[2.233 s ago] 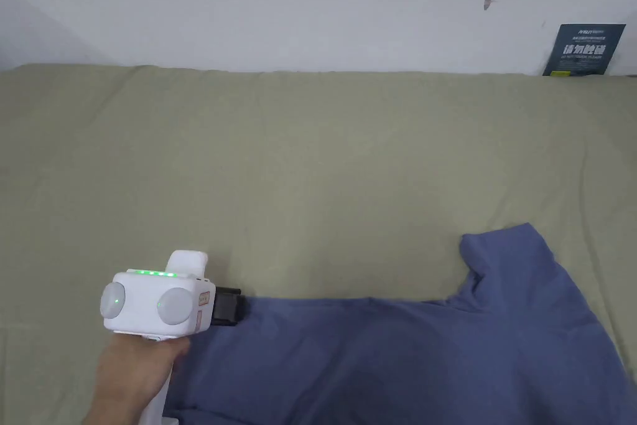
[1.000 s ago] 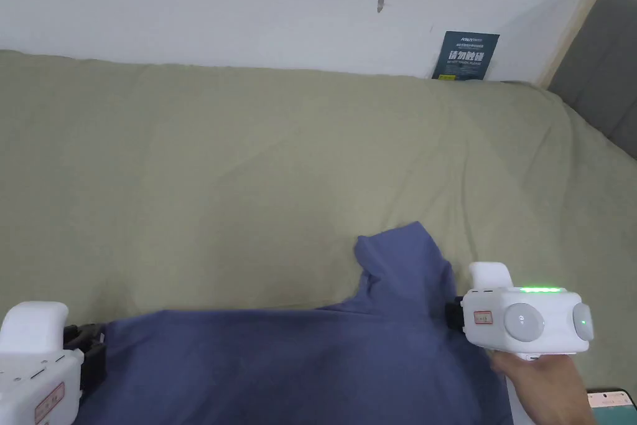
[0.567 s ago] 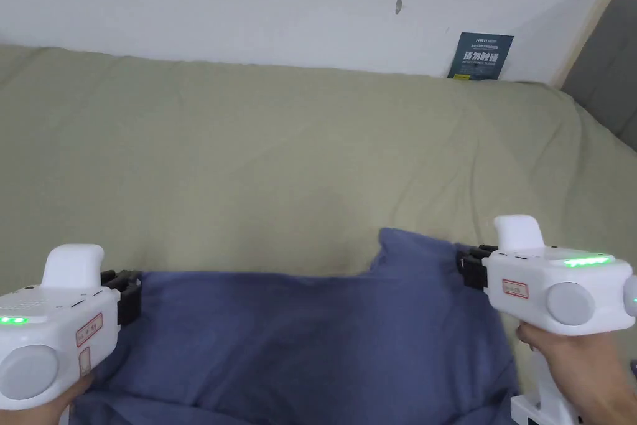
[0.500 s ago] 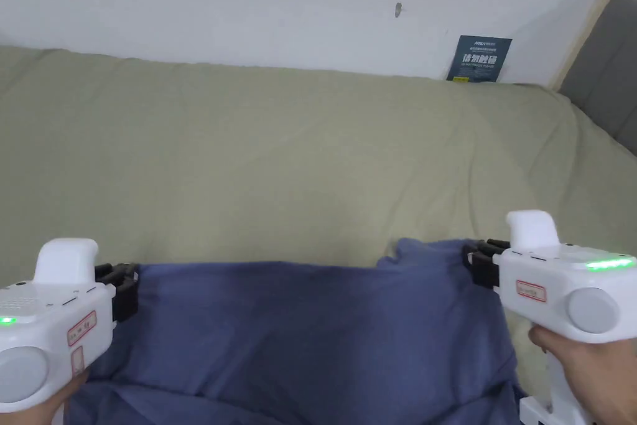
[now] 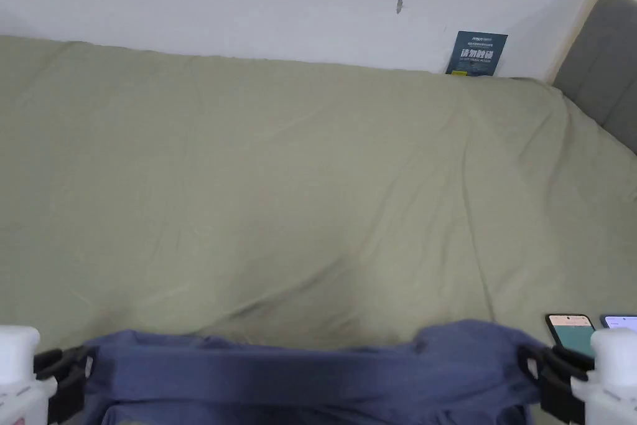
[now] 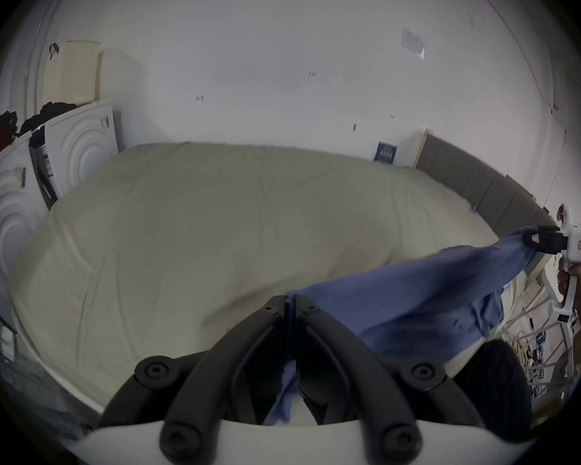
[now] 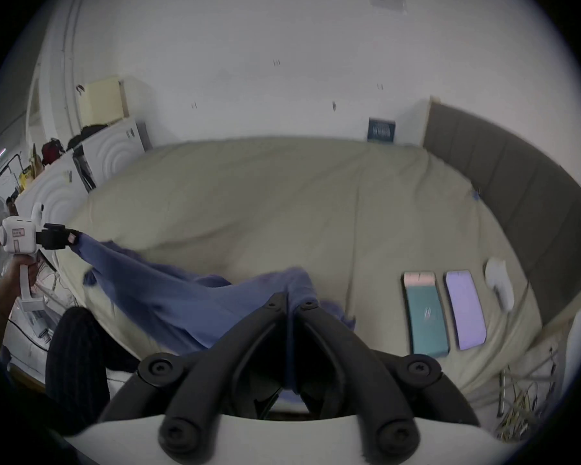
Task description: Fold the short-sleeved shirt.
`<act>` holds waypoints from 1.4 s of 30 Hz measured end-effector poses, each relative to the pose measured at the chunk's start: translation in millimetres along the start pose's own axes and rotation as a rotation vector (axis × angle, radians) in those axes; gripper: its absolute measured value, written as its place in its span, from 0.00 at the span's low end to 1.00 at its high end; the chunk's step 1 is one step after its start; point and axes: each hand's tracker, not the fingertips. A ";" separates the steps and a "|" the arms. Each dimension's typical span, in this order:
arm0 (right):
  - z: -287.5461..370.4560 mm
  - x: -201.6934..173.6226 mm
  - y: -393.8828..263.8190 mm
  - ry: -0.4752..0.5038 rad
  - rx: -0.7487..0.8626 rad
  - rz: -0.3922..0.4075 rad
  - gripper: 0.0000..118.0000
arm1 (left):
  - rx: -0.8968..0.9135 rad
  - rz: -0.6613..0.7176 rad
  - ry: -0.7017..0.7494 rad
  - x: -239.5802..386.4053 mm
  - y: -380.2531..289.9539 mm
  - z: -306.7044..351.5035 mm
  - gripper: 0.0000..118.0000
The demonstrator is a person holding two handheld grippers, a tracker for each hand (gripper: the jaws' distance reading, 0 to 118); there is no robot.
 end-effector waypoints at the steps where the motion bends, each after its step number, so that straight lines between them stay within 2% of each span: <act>1: -8.8 -1.4 -10.3 -0.015 -0.031 -0.007 0.03 | -0.034 -0.018 0.015 0.2 -8.1 -7.7 0.04; 3: -21.2 -1.1 -29.3 -0.030 -0.081 -0.027 0.03 | -0.099 -0.027 0.023 -1.1 -19.9 -23.1 0.04; 6: -28.4 0.3 -43.2 -0.033 -0.064 -0.111 0.03 | -0.082 -0.008 0.020 -6.7 -28.2 -36.7 0.04; 7: -26.5 1.4 -44.9 -0.045 -0.033 -0.133 0.10 | -0.066 0.004 0.011 -7.4 -28.0 -35.4 0.05; 8: -22.2 1.2 -43.6 -0.056 -0.001 -0.150 0.31 | -0.044 0.014 0.009 -1.8 -22.7 -24.8 0.10; 9: -19.1 5.0 -43.7 -0.063 0.022 -0.160 0.63 | -0.026 0.016 0.025 -0.5 -19.3 -18.6 0.31; 10: -9.5 4.0 -40.4 -0.037 0.066 -0.171 0.98 | -0.002 -0.001 0.050 1.6 -16.4 -10.9 0.81; 11: 4.6 0.4 -36.8 -0.036 0.110 -0.186 0.99 | 0.049 -0.034 0.102 6.0 -16.0 1.2 1.00; 12: 15.0 -5.0 -31.1 -0.039 0.183 -0.168 0.99 | 0.094 0.001 0.109 9.0 -26.5 10.0 0.98; 13: 23.3 -7.6 -31.1 -0.028 0.201 -0.156 0.99 | 0.213 -0.074 0.157 7.9 -18.6 18.5 1.00; 15: 41.1 -20.3 -23.0 -0.027 0.233 -0.120 1.00 | 0.193 -0.035 0.119 6.0 -23.5 23.1 1.00; 16: 48.1 -28.7 -20.2 -0.032 0.258 -0.106 1.00 | 0.205 -0.028 0.125 10.7 -26.4 50.0 1.00; 18: 56.7 -42.0 -15.4 0.021 0.237 -0.097 0.96 | 0.206 -0.025 0.136 8.6 -34.0 62.9 0.99; 19: 59.8 -49.8 -13.8 0.037 0.249 -0.093 0.76 | 0.200 -0.016 0.140 6.2 -37.3 65.7 0.87; 20: 62.0 -57.9 -12.4 0.037 0.259 -0.088 0.45 | 0.197 -0.002 0.138 13.3 -34.6 70.8 0.55; 21: 64.0 -64.8 -11.8 0.034 0.262 -0.083 0.13 | 0.217 0.014 0.152 12.0 -37.9 73.2 0.09; 22: 62.0 -70.2 -10.5 0.035 0.256 -0.080 0.01 | 0.229 0.032 0.155 7.9 -40.0 70.4 0.00; 23: 61.1 -74.2 -10.9 0.075 0.258 -0.094 0.01 | 0.226 0.032 0.176 1.5 -40.9 70.8 0.00; 24: 60.0 -78.0 -11.0 0.114 0.259 -0.110 0.01 | 0.176 0.045 0.122 -13.7 -44.5 62.6 0.00; 28: 58.0 -95.6 -14.1 0.110 0.244 -0.081 0.01 | 0.117 0.136 0.016 -40.7 -47.1 45.3 0.00; 30: 59.4 -103.0 -14.7 0.115 0.232 -0.080 0.01 | 0.074 0.261 -0.101 -63.8 -46.3 30.8 0.00; 32: 60.3 -107.9 -16.2 0.114 0.225 -0.083 0.01 | 0.004 0.419 -0.307 -92.7 -41.0 10.8 0.36; 33: 62.4 -111.2 -16.5 0.111 0.222 -0.083 0.01 | -0.053 0.518 -0.406 -108.3 -39.3 -2.5 0.48; 34: 62.9 -113.2 -16.7 0.107 0.219 -0.081 0.01 | -0.080 0.554 -0.457 -116.4 -37.8 -12.0 0.48; 35: 63.4 -116.1 -16.8 0.098 0.215 -0.078 0.01 | -0.122 0.553 -0.525 -123.6 -36.4 -26.1 0.82; 36: 63.6 -118.6 -16.5 0.091 0.214 -0.074 0.01 | -0.124 0.540 -0.546 -131.8 -35.3 -32.5 0.98; 38: 65.5 -123.2 -14.5 0.081 0.209 -0.072 0.01 | -0.210 0.545 -0.619 -138.6 -32.8 -54.7 0.98; 42: 68.6 -132.4 -7.8 0.073 0.217 -0.072 0.01 | -0.309 0.662 -0.734 -149.6 -49.0 -104.1 0.98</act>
